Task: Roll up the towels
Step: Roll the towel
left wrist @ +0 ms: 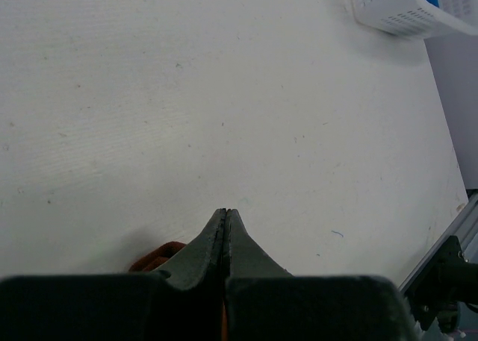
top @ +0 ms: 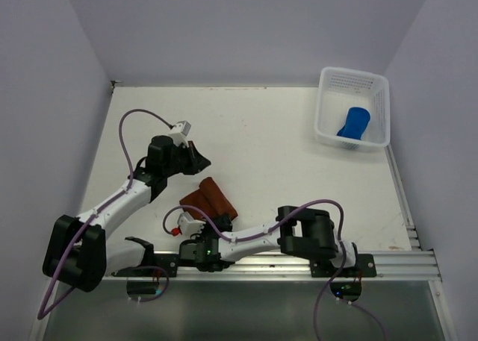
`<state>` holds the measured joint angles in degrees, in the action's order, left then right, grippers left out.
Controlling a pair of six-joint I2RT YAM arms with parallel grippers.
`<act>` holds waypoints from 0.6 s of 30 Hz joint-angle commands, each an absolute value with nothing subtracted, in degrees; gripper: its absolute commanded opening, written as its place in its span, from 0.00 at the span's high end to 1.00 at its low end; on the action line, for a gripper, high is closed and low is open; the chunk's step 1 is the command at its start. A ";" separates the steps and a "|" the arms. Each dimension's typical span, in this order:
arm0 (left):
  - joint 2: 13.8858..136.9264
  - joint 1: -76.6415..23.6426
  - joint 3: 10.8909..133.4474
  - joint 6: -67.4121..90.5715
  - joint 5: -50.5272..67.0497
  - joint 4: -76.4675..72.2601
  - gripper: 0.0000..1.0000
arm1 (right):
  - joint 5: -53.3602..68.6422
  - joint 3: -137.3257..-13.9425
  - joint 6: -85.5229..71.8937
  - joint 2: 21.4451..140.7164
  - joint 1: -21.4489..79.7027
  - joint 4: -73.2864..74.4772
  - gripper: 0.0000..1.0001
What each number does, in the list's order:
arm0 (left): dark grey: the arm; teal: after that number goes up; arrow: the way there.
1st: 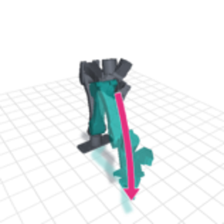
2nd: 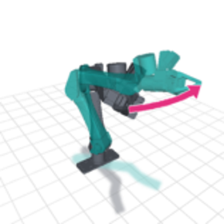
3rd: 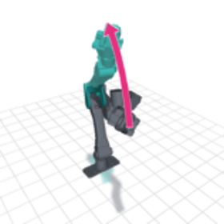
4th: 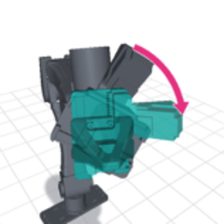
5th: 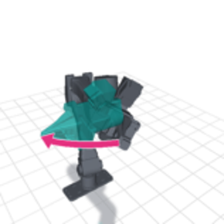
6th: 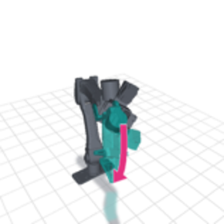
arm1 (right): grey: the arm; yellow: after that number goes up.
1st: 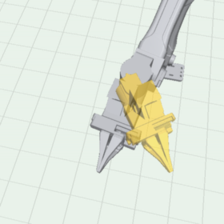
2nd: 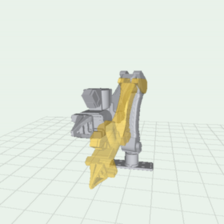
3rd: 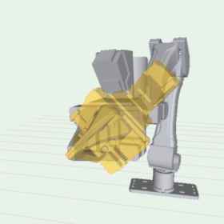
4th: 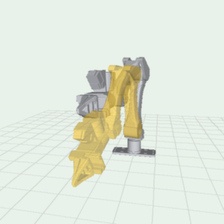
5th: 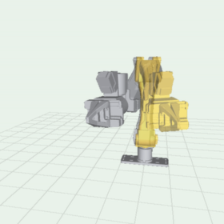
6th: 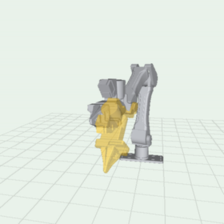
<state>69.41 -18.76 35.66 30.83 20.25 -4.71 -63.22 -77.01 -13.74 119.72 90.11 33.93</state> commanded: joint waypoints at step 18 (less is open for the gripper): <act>62.74 -23.64 28.39 33.04 25.05 -4.66 1.00 | -58.18 -84.11 -11.25 125.60 90.88 35.42 1.00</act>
